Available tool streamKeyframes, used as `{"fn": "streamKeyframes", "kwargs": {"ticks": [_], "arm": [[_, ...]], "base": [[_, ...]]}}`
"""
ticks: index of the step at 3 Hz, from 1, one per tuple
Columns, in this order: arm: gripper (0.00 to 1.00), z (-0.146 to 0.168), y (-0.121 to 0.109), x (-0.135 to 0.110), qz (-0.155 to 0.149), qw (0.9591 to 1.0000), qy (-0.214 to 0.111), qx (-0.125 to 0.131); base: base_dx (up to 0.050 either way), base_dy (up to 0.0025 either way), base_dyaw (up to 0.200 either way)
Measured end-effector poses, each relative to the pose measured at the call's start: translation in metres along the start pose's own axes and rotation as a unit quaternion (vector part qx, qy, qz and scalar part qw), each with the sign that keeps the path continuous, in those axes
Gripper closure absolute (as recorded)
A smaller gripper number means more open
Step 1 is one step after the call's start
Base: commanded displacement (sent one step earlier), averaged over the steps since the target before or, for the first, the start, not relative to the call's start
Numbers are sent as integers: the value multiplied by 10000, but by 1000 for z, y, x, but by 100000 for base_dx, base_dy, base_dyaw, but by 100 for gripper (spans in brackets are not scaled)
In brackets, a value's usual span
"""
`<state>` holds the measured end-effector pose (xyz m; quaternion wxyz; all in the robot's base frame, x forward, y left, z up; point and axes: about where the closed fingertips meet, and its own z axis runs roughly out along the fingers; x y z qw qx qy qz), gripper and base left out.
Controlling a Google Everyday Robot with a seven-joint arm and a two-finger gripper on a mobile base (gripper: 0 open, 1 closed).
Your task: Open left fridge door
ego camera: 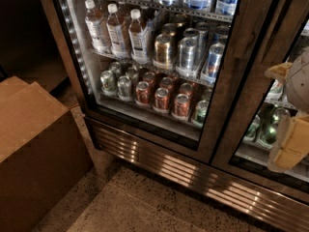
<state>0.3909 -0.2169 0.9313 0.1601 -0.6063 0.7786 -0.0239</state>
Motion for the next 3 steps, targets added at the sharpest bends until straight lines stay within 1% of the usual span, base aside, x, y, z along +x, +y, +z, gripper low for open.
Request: {"fn": "streamKeyframes", "kwargs": {"ticks": [1,2,3], "arm": [[0,0,0,0,0,10000,0,0],[0,-1,-1,0,12,10000,-68,-5],[0,0,-2,1,-22,9987,-494,-145]], "base": [[0,0,0],[0,0,0],[0,0,0]]}}
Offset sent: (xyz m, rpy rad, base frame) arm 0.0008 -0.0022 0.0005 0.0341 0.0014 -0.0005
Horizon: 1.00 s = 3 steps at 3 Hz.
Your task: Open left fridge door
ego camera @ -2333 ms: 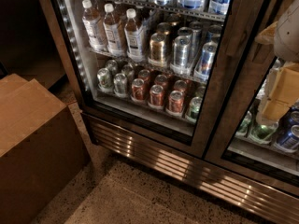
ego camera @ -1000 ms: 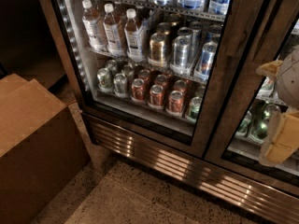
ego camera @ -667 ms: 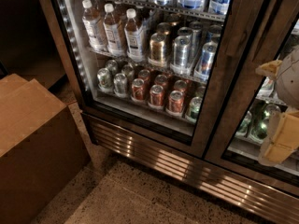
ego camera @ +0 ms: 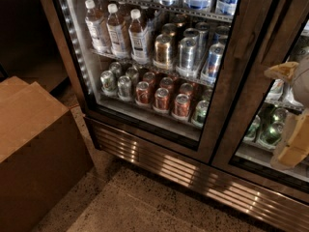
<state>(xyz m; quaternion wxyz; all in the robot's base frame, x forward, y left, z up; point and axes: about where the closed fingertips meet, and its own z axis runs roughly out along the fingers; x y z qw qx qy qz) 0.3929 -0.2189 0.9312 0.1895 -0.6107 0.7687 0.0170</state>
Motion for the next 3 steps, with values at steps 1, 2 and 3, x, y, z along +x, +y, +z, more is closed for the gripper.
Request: {"fn": "streamKeyframes", "kwargs": {"ticks": [1,2,3], "arm": [[0,3,-4,9,-92,9954,-894,-346],[0,4,-3,-8,-163,9914,-1225,-430],[0,4,-3,-8,-163,9914,-1225,-430]], "base": [[0,0,0],[0,0,0],[0,0,0]]}}
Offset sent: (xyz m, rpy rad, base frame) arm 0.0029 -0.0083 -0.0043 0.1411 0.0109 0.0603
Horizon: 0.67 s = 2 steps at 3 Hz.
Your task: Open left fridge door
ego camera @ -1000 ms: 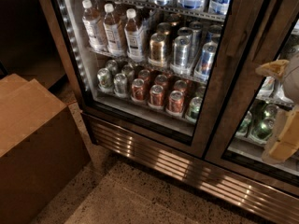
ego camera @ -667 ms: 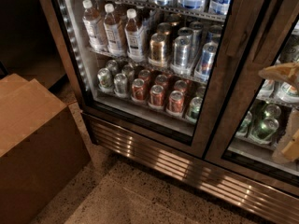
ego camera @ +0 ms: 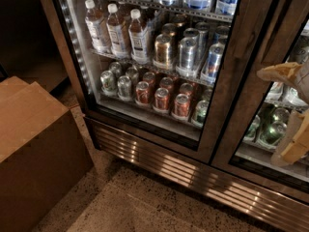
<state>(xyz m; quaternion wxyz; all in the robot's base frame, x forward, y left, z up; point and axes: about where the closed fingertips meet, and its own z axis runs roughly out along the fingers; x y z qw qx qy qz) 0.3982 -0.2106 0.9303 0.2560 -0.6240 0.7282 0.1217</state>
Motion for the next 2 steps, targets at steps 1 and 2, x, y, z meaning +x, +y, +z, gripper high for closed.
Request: {"fn": "streamKeyframes", "kwargs": {"ticks": [1,2], "arm": [[0,13,12,-27,-276,9996,87,-69],[0,33,27,-62,-610,9977,264,-127]], "base": [[0,0,0],[0,0,0]]}}
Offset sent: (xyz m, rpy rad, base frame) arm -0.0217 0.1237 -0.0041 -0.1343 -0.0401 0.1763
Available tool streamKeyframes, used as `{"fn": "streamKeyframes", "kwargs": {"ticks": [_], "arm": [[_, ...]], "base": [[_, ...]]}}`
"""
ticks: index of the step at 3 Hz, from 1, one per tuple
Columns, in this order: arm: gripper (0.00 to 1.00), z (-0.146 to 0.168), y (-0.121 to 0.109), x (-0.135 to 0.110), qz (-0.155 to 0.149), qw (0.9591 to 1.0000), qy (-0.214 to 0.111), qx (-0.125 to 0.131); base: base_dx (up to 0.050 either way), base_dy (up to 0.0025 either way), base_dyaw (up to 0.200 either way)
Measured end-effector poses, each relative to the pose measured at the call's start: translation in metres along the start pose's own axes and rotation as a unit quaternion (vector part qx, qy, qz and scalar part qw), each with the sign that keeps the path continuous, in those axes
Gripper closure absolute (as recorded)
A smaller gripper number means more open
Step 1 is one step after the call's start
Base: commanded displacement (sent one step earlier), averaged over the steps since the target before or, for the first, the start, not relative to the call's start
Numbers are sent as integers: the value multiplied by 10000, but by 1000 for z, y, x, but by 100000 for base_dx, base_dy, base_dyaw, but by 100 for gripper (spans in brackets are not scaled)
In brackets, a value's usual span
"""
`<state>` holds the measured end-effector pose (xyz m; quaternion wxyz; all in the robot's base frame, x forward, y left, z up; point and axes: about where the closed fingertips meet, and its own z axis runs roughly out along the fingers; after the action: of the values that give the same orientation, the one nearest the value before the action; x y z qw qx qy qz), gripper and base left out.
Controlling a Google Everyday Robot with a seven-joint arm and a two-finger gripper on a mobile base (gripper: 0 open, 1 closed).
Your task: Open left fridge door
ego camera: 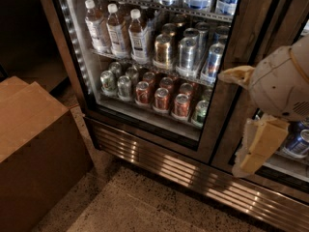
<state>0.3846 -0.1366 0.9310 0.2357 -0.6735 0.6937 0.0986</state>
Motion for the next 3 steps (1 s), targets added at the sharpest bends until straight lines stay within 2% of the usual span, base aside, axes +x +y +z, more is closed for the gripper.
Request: {"fn": "streamKeyframes", "kwargs": {"ticks": [1,2,3], "arm": [[0,15,6,-25,-216,9996,178,-23],[0,15,6,-25,-216,9996,178,-23],[0,16,7,-25,-266,9996,46,-67]], "base": [[0,0,0],[0,0,0],[0,0,0]]}}
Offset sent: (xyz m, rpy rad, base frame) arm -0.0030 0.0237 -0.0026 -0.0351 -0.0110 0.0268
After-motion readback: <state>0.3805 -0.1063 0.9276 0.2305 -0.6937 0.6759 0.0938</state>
